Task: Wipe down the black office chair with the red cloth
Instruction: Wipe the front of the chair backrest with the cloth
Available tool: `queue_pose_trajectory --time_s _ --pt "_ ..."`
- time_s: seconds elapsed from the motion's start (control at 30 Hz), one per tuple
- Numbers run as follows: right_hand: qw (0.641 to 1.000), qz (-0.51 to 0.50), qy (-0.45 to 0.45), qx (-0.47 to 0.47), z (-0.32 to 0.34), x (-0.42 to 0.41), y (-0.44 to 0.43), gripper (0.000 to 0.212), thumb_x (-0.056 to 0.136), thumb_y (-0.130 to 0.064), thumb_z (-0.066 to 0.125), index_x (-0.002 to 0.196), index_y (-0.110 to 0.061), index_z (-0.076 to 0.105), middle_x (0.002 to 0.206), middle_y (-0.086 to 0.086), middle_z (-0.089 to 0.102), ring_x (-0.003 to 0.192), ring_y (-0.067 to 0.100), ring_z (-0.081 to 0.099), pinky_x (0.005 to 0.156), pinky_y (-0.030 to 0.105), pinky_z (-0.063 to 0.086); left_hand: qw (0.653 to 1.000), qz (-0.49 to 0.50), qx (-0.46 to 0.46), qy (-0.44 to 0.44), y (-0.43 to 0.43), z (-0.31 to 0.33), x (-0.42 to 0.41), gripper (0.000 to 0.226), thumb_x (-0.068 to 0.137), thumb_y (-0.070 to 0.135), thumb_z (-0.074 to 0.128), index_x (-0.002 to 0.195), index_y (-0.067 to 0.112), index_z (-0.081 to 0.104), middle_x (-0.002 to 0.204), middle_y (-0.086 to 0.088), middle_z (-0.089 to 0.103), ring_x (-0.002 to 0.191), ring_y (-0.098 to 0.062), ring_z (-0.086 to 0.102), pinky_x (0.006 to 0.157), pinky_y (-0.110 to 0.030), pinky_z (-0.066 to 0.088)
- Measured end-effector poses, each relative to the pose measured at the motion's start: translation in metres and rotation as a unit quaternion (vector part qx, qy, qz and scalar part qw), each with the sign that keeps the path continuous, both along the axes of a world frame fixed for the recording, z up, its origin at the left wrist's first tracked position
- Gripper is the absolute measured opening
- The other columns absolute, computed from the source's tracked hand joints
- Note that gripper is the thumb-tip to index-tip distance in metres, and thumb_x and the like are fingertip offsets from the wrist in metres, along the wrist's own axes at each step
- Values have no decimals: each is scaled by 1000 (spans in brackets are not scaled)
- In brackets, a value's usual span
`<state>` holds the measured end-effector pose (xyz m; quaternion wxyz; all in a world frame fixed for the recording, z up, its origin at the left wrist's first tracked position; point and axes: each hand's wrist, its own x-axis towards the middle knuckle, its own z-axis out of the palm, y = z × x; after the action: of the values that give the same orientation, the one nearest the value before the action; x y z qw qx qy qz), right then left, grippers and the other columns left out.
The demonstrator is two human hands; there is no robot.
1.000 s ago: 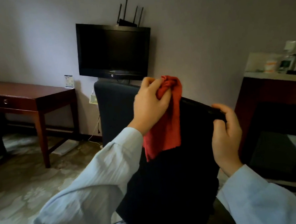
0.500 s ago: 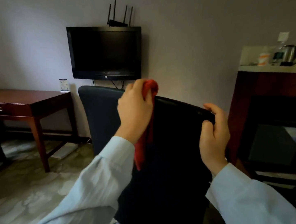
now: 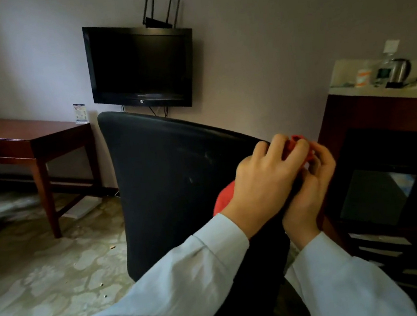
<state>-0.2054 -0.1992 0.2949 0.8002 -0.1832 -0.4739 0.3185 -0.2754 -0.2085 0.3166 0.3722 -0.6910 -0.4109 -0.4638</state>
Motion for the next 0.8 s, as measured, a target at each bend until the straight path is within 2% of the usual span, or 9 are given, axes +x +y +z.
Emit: queue_pose_trajectory --time_s 0.1,0.17,0.2,0.3,0.43,0.5,0.63,0.77,0.8 --pt "994 -65 -79 29 1 -7 4 36 89 -12 37 117 -35 41 119 -12 51 109 3 53 95 23 44 999 -23 -4 -46 -3 9 -20 25 88 30 51 111 22 53 99 -9 62 73 -25 59 46 -31 48" --pt "975 -150 -151 69 0 -10 10 39 88 -14 39 119 -38 39 120 -16 48 110 0 49 97 26 41 992 -32 -27 -120 -2 16 -44 22 90 34 47 111 29 45 100 -7 60 78 -27 60 52 -36 51" --pt "952 -217 -196 92 -1 -11 14 37 87 -16 41 119 -35 43 122 -11 51 114 6 49 99 32 39 987 -27 -34 -154 0 20 -58 21 91 37 46 111 31 45 101 -7 60 80 -27 60 55 -38 52" --pt "837 -406 -336 150 3 -18 23 35 84 -18 46 118 -22 50 128 11 54 121 26 42 101 40 28 976 17 -50 -211 8 28 -103 24 92 37 52 113 26 57 107 -6 59 86 -29 62 66 -41 53" --pt "752 -476 -418 182 12 -34 22 31 85 -22 47 111 -15 63 127 11 58 121 28 39 100 42 26 945 58 -79 -312 23 36 -157 29 93 35 55 118 20 59 115 -6 56 99 -27 57 78 -29 39" --pt "710 -509 -449 189 12 -37 24 33 89 -26 46 114 -15 64 125 9 60 120 27 40 99 45 26 928 23 -112 -355 28 39 -179 31 94 36 53 119 19 57 117 -6 55 101 -21 55 82 -26 37" --pt "637 -570 -463 235 8 -34 33 31 96 -26 45 119 -16 63 109 5 66 108 24 46 94 44 34 932 -52 -158 -323 29 35 -188 31 97 31 49 124 18 52 119 -1 54 99 -8 49 86 -22 38" --pt "616 -621 -421 240 4 -33 38 26 94 -18 51 118 -18 61 104 3 67 103 22 49 94 44 32 940 -65 -96 -322 25 27 -168 31 95 26 53 125 18 53 123 0 53 103 -5 48 84 -4 35" --pt "609 -630 -418 240 3 -32 39 26 93 -18 53 119 -19 59 105 2 67 103 22 49 94 44 32 945 -64 -86 -308 24 23 -158 34 94 29 54 127 19 52 126 0 50 107 -6 46 84 -3 33"
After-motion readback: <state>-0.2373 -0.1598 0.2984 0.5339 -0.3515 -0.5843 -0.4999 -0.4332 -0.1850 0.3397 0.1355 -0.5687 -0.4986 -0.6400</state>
